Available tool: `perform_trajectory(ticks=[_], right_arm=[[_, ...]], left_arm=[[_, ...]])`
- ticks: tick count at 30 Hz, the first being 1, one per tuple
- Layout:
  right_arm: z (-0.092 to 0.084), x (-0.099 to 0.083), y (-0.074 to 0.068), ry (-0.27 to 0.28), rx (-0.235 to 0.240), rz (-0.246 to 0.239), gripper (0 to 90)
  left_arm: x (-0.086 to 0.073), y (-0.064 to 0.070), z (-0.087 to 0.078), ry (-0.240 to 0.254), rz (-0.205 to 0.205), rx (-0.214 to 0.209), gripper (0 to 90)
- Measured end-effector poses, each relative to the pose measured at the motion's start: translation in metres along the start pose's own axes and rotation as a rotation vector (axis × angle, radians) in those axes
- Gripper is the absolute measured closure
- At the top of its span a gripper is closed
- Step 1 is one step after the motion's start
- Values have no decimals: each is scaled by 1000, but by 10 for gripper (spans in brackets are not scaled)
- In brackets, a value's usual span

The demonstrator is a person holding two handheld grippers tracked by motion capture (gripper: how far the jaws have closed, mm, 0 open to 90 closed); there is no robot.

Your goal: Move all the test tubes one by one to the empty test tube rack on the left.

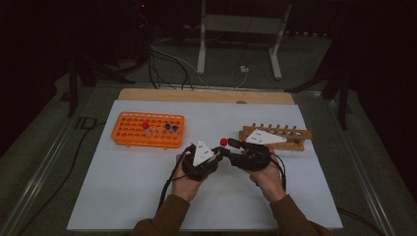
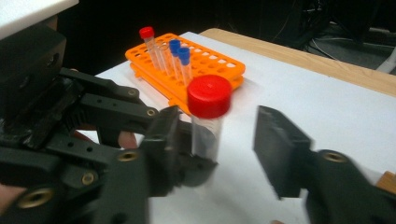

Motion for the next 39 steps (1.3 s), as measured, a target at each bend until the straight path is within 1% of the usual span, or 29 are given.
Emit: perform_trajectory(ticks=[2,5,9,12,16,18,20,23,26,29,30,34,39], right_arm=[[-2,0,3,2,6,14,440],[-5,-1,8,5,-6,18,369],[-8,-6,15,6,-32,14,284],[-10,-9,20,6,-44,19,239],[-14,-12,25,7,-72,8,162],[-15,-14,27,7,-83,11,147],[-17,-15,29,10,-94,12,84],[-20,-18,34,11,-112,21,28],[-26,-22,40,16,-123,27,13],[-32,-26,47,23,-144,32,3],[-35,-28,50,22,-149,42,3],[-43,-33,58,28,-168,49,3],[-52,-38,65,33,-184,62,3]], left_arm=[[-1,-3,-1,-2,-6,7,747],[-3,-7,-4,-3,-14,17,748],[-5,-13,-9,-1,-24,31,748],[-6,-17,-12,2,-28,42,748],[-7,-22,-17,6,-36,53,748],[-9,-25,-19,7,-41,60,748],[-11,-28,-22,5,-45,70,748],[-15,-35,-28,4,-55,89,748],[-21,-44,-37,-1,-63,119,748],[-28,-58,-51,-4,-81,159,747],[-30,-61,-54,-5,-85,169,748],[-39,-81,-75,-2,-106,232,747],[-52,-109,-104,6,-133,326,746]])
Point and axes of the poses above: each handheld gripper's, and its own axes: z roughly forward along the jaws, x roughly out of its top, y roughly to its right, the point moved 5 cm from there along z, roughly forward along the jaws, and after that the axes turned 11 degrees about z, right-handed, at the moved point
